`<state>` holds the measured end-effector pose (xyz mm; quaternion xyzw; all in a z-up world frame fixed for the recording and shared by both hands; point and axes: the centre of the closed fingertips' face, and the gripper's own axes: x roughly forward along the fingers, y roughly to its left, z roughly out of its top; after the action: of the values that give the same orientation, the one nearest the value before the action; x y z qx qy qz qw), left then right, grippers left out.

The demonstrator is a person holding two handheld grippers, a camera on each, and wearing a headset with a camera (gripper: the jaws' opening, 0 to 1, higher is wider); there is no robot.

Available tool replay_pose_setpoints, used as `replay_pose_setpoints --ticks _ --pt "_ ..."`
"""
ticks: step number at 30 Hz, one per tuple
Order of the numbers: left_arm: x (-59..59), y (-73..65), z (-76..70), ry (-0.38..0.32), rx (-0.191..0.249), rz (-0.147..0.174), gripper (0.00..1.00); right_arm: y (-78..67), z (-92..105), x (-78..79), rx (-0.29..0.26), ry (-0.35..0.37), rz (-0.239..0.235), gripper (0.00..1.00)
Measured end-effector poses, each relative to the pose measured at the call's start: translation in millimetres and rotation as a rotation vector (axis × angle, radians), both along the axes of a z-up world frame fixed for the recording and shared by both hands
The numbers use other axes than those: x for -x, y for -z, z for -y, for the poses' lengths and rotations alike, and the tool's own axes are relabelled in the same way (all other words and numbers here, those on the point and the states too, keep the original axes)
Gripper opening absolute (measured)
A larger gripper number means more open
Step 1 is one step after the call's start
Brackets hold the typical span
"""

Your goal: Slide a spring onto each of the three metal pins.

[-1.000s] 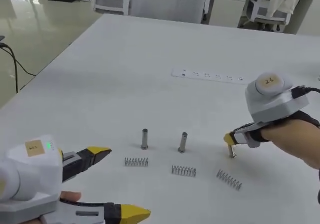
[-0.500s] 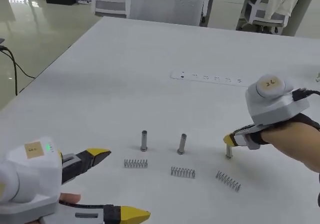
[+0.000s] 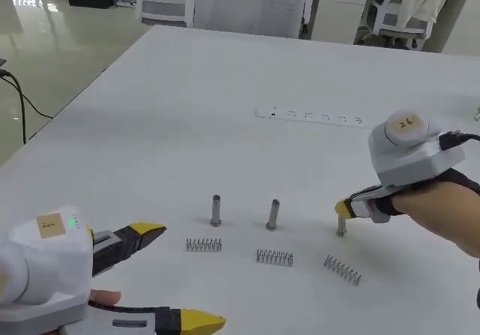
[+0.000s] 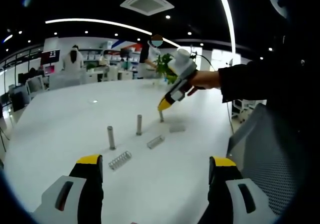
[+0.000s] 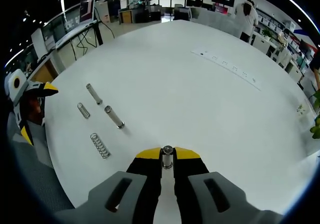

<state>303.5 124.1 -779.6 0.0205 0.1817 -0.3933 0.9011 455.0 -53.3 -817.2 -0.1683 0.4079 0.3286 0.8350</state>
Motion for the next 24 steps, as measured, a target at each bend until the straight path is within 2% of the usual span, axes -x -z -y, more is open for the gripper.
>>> replay_pose_setpoints --ticks 24 --pt "0.2 2.1 0.9 0.005 -0.004 -0.007 0.84 0.1 2.3 2.3 -0.017 -0.013 0.010 0.05"
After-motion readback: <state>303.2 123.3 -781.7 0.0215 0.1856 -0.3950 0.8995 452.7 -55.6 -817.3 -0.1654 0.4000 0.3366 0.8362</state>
